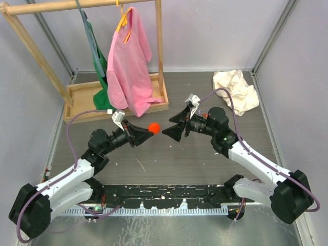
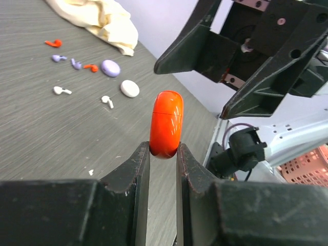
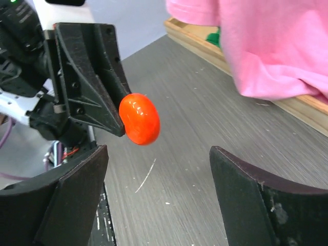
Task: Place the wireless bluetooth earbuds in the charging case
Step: Pick up the charging case at the center of the board.
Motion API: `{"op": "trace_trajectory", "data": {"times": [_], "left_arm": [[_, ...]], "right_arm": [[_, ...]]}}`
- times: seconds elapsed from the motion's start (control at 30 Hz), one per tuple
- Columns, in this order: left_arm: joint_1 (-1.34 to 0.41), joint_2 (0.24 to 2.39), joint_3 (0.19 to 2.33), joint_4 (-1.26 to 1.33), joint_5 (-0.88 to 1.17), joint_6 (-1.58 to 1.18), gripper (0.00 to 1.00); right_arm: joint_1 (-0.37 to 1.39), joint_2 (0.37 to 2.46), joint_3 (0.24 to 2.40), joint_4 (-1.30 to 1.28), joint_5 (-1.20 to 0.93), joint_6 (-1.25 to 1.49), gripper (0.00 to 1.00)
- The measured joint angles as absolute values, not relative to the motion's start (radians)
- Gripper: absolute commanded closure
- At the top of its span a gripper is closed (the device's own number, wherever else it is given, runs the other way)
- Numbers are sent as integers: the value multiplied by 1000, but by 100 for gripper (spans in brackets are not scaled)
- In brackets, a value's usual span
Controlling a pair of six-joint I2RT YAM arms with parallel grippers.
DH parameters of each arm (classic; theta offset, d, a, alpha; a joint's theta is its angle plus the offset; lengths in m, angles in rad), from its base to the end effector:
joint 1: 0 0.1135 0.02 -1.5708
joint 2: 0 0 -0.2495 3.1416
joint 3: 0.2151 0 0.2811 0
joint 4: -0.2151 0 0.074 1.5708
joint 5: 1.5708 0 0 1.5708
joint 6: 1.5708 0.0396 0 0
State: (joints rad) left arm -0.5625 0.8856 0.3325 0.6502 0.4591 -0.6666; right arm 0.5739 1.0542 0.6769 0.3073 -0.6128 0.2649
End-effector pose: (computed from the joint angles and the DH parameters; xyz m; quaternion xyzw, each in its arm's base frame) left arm 0.1905 -0.1409 0.2241 0.1342 0.6622 -0.5407 0.5011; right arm 0.2230 0.1713 0.2776 -0.3105 0.6574 0.4663 0.5040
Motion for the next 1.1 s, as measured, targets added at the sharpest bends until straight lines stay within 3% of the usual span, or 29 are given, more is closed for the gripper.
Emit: {"op": "trace_trajectory", "data": {"times": [0.3,0.87,1.0,1.1], "left_arm": [[-562,886,345,725,547,-712,100],[-562,929,357,820,593,-773,100],[-562,941,357,827,604,-776,100],[-562,942,357,831,614,-778,98]], "right_arm": [[574,1116,675,448,-789,333,29],[588,1174,670,610,-889,423,48],[595,1181,670,626,-897,426,57],[595,1187,670,630,-899,426,69]]}}
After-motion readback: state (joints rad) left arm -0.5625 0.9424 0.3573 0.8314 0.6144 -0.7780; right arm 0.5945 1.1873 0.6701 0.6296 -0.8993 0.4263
